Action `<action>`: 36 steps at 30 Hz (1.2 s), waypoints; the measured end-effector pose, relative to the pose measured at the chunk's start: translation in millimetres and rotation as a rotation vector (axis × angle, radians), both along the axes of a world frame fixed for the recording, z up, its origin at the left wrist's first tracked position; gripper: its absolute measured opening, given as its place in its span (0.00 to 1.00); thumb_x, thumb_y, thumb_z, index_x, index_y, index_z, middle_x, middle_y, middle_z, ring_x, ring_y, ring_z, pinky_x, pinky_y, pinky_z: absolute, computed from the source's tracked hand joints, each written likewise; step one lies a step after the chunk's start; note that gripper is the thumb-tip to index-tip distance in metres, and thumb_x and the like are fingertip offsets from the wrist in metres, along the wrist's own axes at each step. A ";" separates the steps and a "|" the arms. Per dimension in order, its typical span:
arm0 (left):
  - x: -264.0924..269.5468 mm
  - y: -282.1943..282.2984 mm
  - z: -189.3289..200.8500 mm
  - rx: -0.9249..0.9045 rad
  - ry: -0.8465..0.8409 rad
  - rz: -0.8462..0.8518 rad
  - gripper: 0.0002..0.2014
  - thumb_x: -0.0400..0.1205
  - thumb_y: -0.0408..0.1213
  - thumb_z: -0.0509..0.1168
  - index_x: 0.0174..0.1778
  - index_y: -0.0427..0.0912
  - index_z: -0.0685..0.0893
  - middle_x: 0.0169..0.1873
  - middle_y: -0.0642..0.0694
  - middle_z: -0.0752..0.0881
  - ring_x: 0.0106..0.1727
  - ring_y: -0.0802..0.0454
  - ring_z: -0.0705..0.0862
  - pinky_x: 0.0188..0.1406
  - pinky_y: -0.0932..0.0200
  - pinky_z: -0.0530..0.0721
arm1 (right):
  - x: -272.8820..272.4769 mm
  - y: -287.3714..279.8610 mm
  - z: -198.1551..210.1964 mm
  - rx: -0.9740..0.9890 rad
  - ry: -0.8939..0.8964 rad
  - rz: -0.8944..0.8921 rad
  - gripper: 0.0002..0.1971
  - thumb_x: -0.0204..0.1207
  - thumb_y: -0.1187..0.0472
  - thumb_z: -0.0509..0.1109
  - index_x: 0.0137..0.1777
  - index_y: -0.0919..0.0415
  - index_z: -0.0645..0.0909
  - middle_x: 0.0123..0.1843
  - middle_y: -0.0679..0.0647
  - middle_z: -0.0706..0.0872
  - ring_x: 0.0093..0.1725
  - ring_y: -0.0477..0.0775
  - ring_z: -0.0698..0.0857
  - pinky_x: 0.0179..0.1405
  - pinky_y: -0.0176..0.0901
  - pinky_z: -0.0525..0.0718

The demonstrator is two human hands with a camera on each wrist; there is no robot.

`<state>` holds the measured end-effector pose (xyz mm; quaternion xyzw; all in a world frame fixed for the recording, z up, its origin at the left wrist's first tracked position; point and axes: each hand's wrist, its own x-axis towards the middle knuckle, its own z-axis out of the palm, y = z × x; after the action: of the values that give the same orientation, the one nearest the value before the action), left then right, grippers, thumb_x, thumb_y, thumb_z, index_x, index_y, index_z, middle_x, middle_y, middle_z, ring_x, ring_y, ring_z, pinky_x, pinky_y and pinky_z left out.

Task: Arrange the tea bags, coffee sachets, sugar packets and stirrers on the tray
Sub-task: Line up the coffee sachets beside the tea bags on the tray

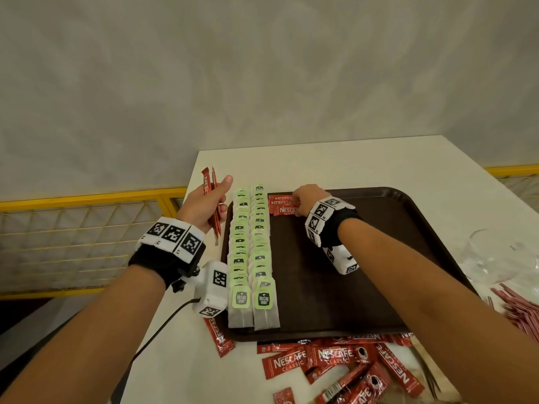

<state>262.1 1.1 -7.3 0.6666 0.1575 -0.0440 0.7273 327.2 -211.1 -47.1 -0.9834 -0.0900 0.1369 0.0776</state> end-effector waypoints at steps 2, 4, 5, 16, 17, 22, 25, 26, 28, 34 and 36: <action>1.6 -0.7 -1.6 -0.009 0.015 0.002 0.11 0.79 0.45 0.69 0.38 0.46 0.74 0.28 0.50 0.72 0.25 0.57 0.71 0.19 0.67 0.74 | 2.3 -1.0 -2.3 -0.012 -0.029 -0.011 0.16 0.74 0.61 0.72 0.62 0.60 0.80 0.61 0.59 0.81 0.61 0.61 0.80 0.59 0.51 0.82; 3.1 -3.0 -2.6 -0.016 0.041 0.006 0.10 0.81 0.41 0.66 0.38 0.45 0.73 0.28 0.50 0.72 0.26 0.56 0.71 0.18 0.67 0.74 | 2.8 -1.7 -3.4 -0.008 -0.054 -0.023 0.18 0.76 0.59 0.71 0.65 0.59 0.78 0.64 0.59 0.78 0.66 0.61 0.75 0.61 0.52 0.78; 3.3 -4.5 -3.1 -0.019 0.055 0.009 0.09 0.82 0.39 0.65 0.38 0.45 0.73 0.28 0.49 0.71 0.26 0.56 0.71 0.18 0.67 0.73 | 2.8 -2.0 -4.0 0.006 -0.059 -0.026 0.18 0.76 0.58 0.71 0.66 0.59 0.78 0.64 0.59 0.77 0.67 0.61 0.74 0.62 0.52 0.77; 6.9 -15.4 -3.9 -0.053 0.086 -0.007 0.08 0.83 0.35 0.63 0.39 0.44 0.73 0.28 0.48 0.71 0.26 0.55 0.71 0.17 0.67 0.73 | -1.8 1.5 -3.6 0.068 -0.071 -0.032 0.21 0.74 0.55 0.73 0.64 0.59 0.76 0.64 0.59 0.77 0.65 0.60 0.75 0.63 0.55 0.78; 7.4 -15.8 -4.2 -0.065 0.089 -0.004 0.08 0.83 0.35 0.63 0.38 0.43 0.73 0.27 0.48 0.71 0.26 0.55 0.71 0.17 0.68 0.73 | -1.8 1.7 -3.5 0.069 -0.070 -0.029 0.21 0.74 0.55 0.73 0.64 0.59 0.76 0.65 0.59 0.76 0.66 0.60 0.75 0.64 0.55 0.78; 8.6 -16.8 -6.4 -0.163 0.111 0.027 0.08 0.83 0.28 0.59 0.37 0.38 0.73 0.28 0.45 0.72 0.28 0.53 0.75 0.20 0.64 0.82 | -2.4 1.3 -2.8 0.081 -0.072 -0.020 0.21 0.73 0.55 0.74 0.64 0.59 0.76 0.65 0.59 0.76 0.68 0.61 0.72 0.64 0.54 0.77; 6.8 -17.7 -5.2 -0.215 0.102 0.026 0.06 0.83 0.24 0.58 0.43 0.37 0.75 0.33 0.42 0.75 0.34 0.48 0.80 0.29 0.57 0.88 | -3.4 0.8 -3.7 0.097 -0.073 -0.013 0.22 0.73 0.54 0.74 0.64 0.59 0.76 0.65 0.59 0.76 0.68 0.60 0.71 0.64 0.54 0.76; 6.6 -17.8 -4.8 -0.205 0.097 0.028 0.06 0.83 0.24 0.57 0.44 0.37 0.76 0.34 0.42 0.75 0.36 0.47 0.82 0.31 0.57 0.88 | -3.8 0.6 -4.0 0.104 -0.072 -0.013 0.22 0.72 0.54 0.75 0.64 0.59 0.76 0.65 0.59 0.75 0.68 0.60 0.71 0.64 0.54 0.76; 7.8 -16.1 -5.2 -0.168 0.081 0.055 0.07 0.84 0.25 0.56 0.45 0.39 0.76 0.36 0.42 0.75 0.37 0.47 0.83 0.30 0.58 0.87 | -5.0 0.0 -4.2 0.117 -0.064 -0.008 0.22 0.72 0.54 0.75 0.65 0.59 0.76 0.65 0.59 0.75 0.68 0.60 0.70 0.64 0.54 0.76; 7.5 -14.8 -6.2 -0.187 0.057 0.042 0.08 0.83 0.25 0.60 0.55 0.37 0.78 0.40 0.42 0.81 0.40 0.48 0.85 0.40 0.54 0.86 | -10.2 -3.4 -3.4 0.183 -0.113 0.002 0.18 0.75 0.53 0.72 0.62 0.59 0.78 0.63 0.59 0.75 0.68 0.60 0.70 0.66 0.53 0.75; 6.7 -16.4 -4.1 -0.203 0.050 0.023 0.06 0.82 0.26 0.62 0.51 0.40 0.80 0.39 0.43 0.83 0.40 0.49 0.85 0.40 0.54 0.86 | -12.4 -0.6 -0.4 0.290 -0.170 0.004 0.15 0.76 0.52 0.70 0.59 0.59 0.80 0.60 0.59 0.78 0.65 0.59 0.73 0.63 0.49 0.75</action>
<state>268.8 -15.3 -11.4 0.5864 0.1781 -0.0680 0.7872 314.8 -211.6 -47.5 -0.9697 -0.1169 0.0388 0.2108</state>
